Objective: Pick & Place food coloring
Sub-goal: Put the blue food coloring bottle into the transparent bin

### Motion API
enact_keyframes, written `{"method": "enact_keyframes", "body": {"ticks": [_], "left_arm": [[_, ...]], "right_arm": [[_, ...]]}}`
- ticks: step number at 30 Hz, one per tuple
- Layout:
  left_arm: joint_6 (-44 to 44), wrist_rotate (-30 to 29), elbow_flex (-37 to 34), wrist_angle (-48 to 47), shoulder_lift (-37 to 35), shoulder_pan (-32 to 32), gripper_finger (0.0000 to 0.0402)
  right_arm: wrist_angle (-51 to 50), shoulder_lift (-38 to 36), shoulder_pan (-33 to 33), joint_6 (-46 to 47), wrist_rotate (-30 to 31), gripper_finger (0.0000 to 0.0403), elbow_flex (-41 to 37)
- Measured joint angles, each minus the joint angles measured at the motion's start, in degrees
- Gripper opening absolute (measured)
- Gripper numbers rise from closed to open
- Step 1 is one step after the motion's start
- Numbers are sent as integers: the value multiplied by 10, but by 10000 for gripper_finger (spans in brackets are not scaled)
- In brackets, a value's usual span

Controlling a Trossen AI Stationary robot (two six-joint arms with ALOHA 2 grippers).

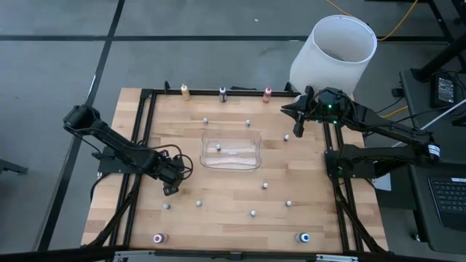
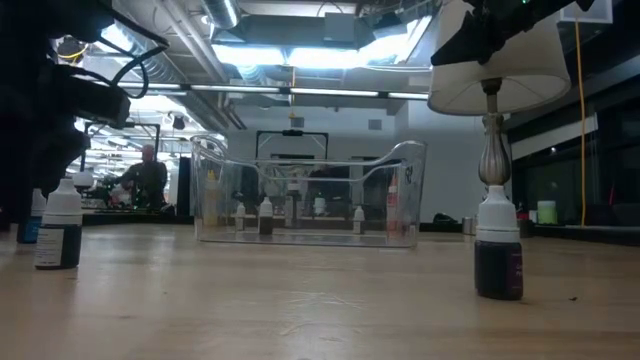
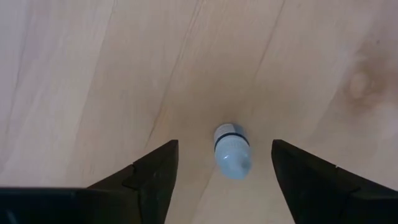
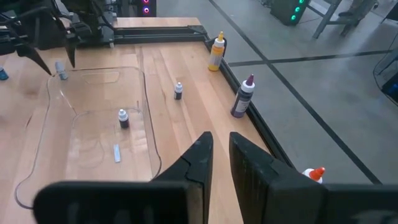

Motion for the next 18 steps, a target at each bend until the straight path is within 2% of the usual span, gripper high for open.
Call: {"method": "enact_keyframes", "body": {"ticks": [6, 18], "left_arm": [[-2, 2, 0, 3, 0, 0, 196], [-1, 13, 0, 10, -1, 0, 71]], "right_arm": [[0, 0, 0, 0, 0, 58, 0], [0, 0, 0, 2, 0, 58, 0]]}}
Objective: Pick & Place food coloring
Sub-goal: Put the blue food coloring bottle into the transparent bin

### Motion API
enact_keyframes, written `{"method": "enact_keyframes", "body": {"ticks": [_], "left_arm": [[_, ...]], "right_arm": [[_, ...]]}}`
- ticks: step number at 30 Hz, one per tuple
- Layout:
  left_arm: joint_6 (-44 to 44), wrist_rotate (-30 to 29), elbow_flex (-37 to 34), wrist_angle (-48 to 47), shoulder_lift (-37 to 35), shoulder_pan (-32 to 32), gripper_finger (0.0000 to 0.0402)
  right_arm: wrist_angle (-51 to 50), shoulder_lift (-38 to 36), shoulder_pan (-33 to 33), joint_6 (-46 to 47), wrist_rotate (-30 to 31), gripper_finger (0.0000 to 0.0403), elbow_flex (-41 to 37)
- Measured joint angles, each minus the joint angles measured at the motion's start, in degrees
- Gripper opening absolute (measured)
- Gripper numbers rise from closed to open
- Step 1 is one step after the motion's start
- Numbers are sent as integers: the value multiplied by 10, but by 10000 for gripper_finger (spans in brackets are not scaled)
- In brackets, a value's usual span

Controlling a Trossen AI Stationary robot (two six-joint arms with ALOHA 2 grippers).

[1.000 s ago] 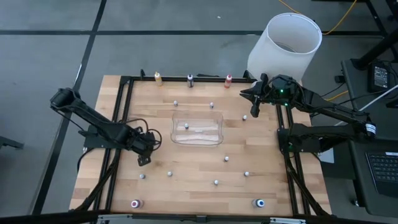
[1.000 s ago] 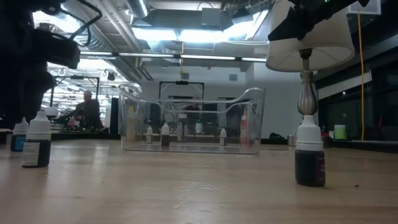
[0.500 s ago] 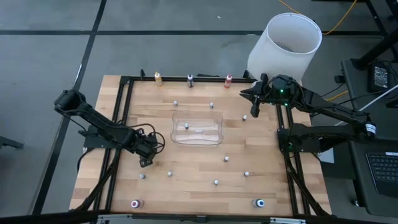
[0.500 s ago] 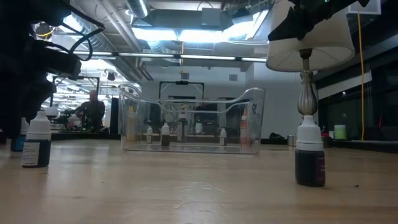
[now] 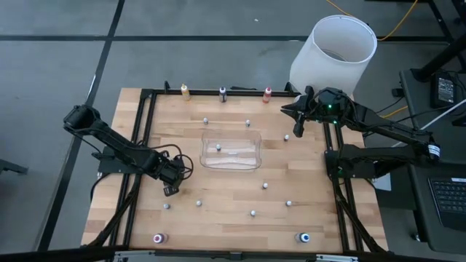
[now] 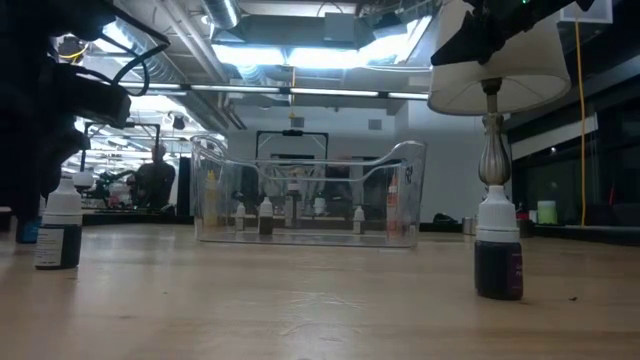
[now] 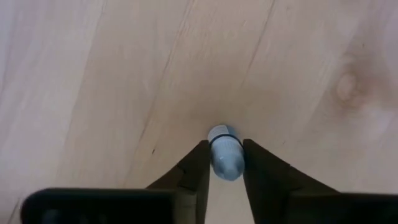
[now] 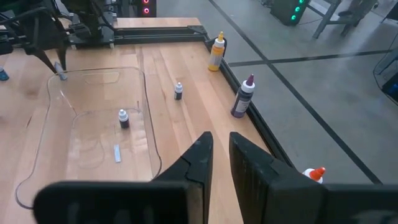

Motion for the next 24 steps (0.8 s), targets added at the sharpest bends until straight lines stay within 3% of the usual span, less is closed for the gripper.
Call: {"method": "enact_keyframes", "body": {"ticks": [8, 12, 17, 24], "left_arm": [[0, 9, 3, -1, -4, 1, 70], [2, 23, 43, -31, -21, 16, 67], [41, 21, 141, -123, -57, 50, 65], [142, 44, 335, -266, -76, 129, 65]], "right_arm": [[0, 0, 0, 0, 0, 58, 0], [0, 0, 0, 0, 0, 58, 0], [0, 0, 0, 0, 0, 58, 0], [0, 0, 0, 0, 0, 58, 0]]}}
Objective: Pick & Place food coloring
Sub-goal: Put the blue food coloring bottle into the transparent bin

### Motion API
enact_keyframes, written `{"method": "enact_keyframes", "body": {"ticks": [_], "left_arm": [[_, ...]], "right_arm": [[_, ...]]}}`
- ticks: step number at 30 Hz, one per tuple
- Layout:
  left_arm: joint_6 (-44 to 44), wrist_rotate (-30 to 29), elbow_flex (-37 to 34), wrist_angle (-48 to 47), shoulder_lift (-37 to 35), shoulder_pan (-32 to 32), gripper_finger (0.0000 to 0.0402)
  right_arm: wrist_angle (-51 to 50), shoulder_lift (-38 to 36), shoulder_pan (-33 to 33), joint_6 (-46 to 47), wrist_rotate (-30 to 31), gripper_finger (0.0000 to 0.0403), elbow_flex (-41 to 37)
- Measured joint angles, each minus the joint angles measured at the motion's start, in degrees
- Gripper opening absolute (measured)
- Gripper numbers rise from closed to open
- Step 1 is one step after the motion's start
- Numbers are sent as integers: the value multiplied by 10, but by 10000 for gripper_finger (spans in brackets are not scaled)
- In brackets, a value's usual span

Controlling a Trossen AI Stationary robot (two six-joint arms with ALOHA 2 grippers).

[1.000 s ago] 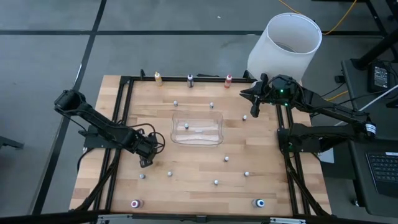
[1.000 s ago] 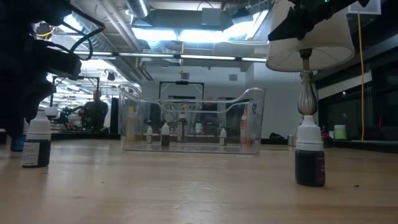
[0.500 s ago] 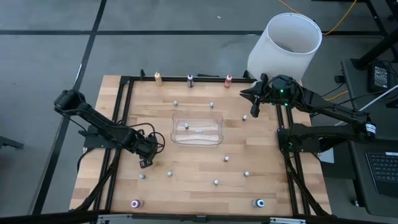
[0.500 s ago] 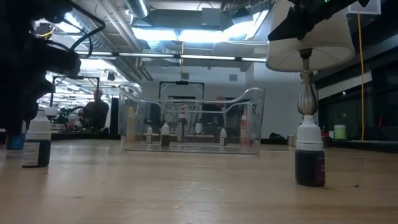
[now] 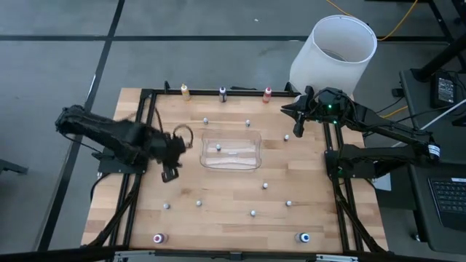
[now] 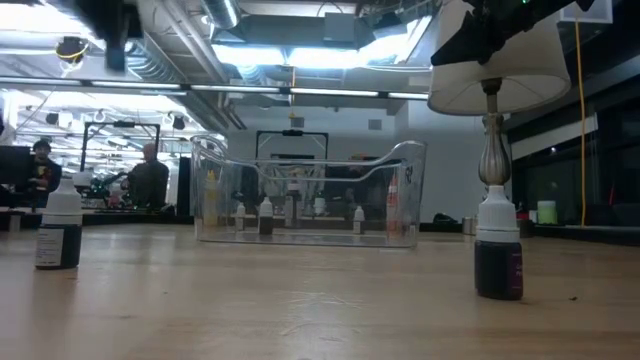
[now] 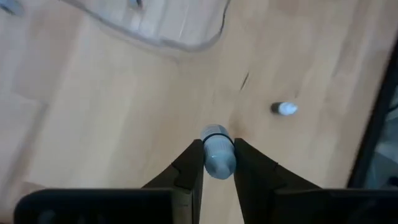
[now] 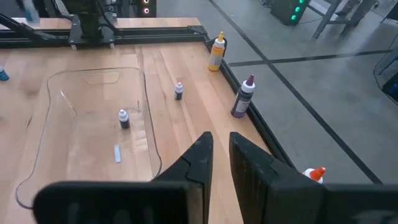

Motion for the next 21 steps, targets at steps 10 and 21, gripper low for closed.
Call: {"method": "enact_keyframes", "body": {"ticks": [10, 21], "left_arm": [[155, 36, 213, -133, 62, 152, 65], [381, 80, 407, -171, 248, 231, 65]], "right_arm": [[0, 0, 0, 0, 0, 58, 0], [0, 0, 0, 0, 0, 58, 0]]}}
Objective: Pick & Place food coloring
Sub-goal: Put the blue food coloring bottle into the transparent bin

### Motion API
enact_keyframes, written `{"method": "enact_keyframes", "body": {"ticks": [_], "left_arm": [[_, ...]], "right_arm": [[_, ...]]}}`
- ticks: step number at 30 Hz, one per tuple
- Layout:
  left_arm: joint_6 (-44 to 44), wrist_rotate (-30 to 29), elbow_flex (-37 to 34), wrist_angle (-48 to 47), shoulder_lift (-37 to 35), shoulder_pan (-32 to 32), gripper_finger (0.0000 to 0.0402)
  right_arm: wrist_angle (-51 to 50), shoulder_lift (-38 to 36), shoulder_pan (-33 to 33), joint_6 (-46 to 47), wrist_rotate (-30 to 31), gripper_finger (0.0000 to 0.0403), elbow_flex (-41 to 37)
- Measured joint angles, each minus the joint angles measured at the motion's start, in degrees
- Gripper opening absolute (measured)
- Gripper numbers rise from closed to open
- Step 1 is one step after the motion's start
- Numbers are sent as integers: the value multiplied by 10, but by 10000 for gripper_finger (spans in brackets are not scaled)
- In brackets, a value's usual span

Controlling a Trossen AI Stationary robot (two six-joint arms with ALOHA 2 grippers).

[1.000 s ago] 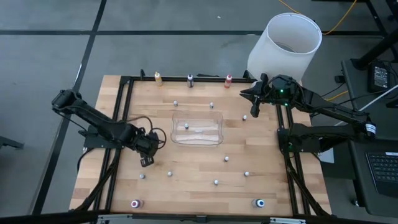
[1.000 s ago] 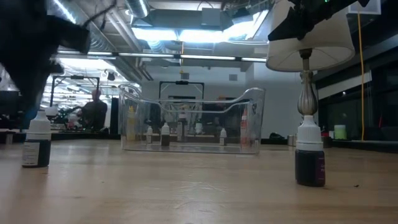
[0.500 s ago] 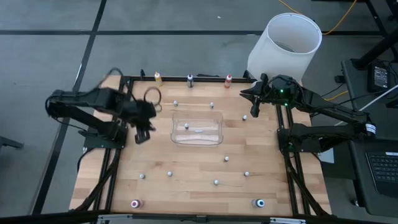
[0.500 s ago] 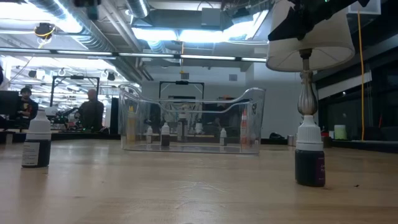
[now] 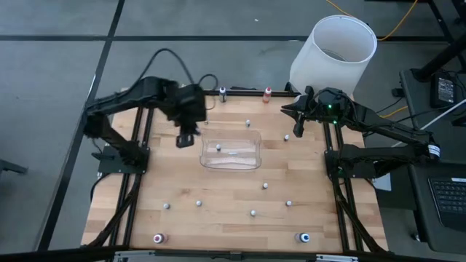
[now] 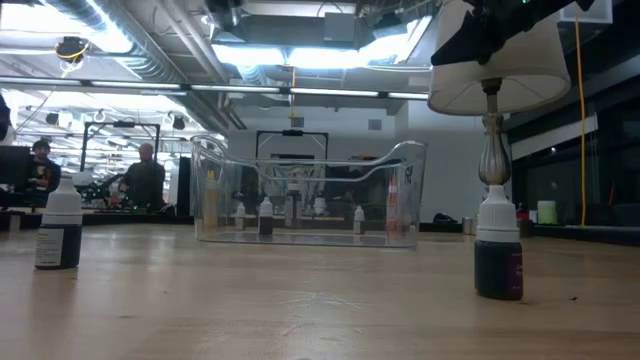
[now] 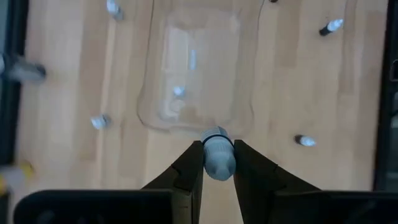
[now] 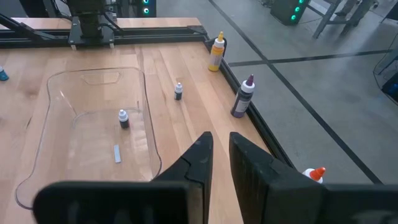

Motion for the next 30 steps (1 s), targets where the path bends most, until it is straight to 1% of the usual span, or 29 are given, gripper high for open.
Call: {"method": "enact_keyframes", "body": {"ticks": [4, 7, 10, 13, 15, 18, 24, 30], "left_arm": [[75, 0, 27, 24, 58, 12, 65], [119, 7, 27, 65, 93, 19, 65], [184, 11, 27, 104, 128, 19, 65], [255, 15, 27, 117, 157, 18, 66], [287, 35, 27, 117, 177, 18, 66], [305, 57, 27, 119, 209, 21, 66], [318, 55, 27, 126, 265, 27, 66], [260, 37, 27, 128, 311, 36, 65]], "right_arm": [[0, 0, 0, 0, 0, 58, 0], [0, 0, 0, 0, 0, 58, 0], [0, 0, 0, 0, 0, 58, 0], [0, 0, 0, 0, 0, 58, 0], [0, 0, 0, 0, 0, 58, 0], [0, 0, 0, -1, 0, 58, 0], [0, 0, 0, -1, 0, 58, 0], [0, 0, 0, -2, 0, 58, 0]]}}
